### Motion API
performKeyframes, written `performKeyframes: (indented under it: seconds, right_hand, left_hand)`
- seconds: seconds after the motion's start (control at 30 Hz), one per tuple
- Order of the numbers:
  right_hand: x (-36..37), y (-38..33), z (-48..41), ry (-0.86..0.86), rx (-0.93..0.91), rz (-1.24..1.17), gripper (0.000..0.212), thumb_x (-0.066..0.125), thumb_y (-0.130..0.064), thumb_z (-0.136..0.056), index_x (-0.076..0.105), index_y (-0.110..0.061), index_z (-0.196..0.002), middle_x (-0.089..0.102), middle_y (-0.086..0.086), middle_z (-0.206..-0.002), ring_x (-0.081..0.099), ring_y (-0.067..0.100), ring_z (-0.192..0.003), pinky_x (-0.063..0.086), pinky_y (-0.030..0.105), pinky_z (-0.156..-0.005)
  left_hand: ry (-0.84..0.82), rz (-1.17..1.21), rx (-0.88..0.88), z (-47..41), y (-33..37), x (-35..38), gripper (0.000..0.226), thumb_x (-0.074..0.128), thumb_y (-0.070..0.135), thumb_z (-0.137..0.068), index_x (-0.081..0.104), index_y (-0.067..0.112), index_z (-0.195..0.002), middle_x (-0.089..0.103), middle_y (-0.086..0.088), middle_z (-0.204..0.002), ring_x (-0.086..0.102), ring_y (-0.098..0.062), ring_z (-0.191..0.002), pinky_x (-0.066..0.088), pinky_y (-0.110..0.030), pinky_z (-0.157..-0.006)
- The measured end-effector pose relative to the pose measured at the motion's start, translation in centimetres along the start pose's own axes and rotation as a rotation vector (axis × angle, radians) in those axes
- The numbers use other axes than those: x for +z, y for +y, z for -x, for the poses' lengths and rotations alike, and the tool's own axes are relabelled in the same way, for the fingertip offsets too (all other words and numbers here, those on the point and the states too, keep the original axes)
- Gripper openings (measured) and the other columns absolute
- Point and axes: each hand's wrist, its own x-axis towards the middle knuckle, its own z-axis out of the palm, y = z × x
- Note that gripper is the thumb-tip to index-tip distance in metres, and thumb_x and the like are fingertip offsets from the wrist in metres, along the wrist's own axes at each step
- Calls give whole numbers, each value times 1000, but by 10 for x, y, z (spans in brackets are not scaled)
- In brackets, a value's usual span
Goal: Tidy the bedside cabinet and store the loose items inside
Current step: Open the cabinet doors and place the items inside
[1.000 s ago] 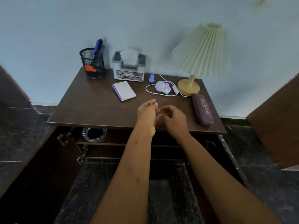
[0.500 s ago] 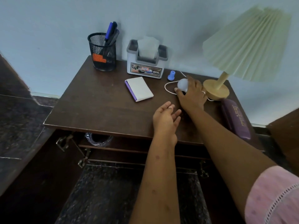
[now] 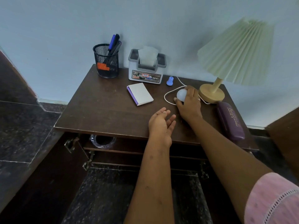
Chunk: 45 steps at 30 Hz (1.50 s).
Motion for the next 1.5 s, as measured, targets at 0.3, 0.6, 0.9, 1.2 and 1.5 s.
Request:
performKeyframes:
  seconds: [0.3,0.6,0.9,1.2,1.5]
  right_hand:
    - [-2,0,3,70,26,-62,59,61,-34,-88,37,-6,-134,42,15,-133,40,31,-122,38,43,-95]
    - [-15,-16,41,46,-50,-496,36,42,-42,-95,48,-15,-117,59,-9,-98,56,2,-88,41,13,-75]
    - [-17,-24,58,-94,-169,-585,22,43,-18,-98,62,-28,-102,65,-18,-90,60,-1,-86,46,16,-82]
    - [0,-4,9,-49,248,23,46,38,-36,-96,34,-30,-141,41,1,-145,28,29,-137,22,52,-106]
    - [-14,2,21,101,142,-382,20,45,-17,-95,56,-14,-111,64,1,-112,57,18,-104,42,30,-92]
  left_hand:
    - [3,-9,-23,-3,-1,2,18,47,11,-96,59,15,-108,64,-2,-95,65,-15,-80,51,-26,-63]
    - [-179,-150,133,-6,-11,4,38,60,34,-89,52,28,-126,59,8,-115,53,-13,-114,49,-34,-86]
    - [-92,-97,234,-15,-1,-7,38,59,30,-91,48,20,-126,65,1,-101,64,-10,-86,55,-27,-71]
    - [-15,-1,172,-15,-2,-9,14,61,21,-90,61,8,-86,58,-1,-73,56,-7,-68,56,-18,-64]
    - [-51,-170,187,2,0,-13,26,56,23,-93,57,7,-114,61,-1,-78,58,-9,-69,54,-21,-65]
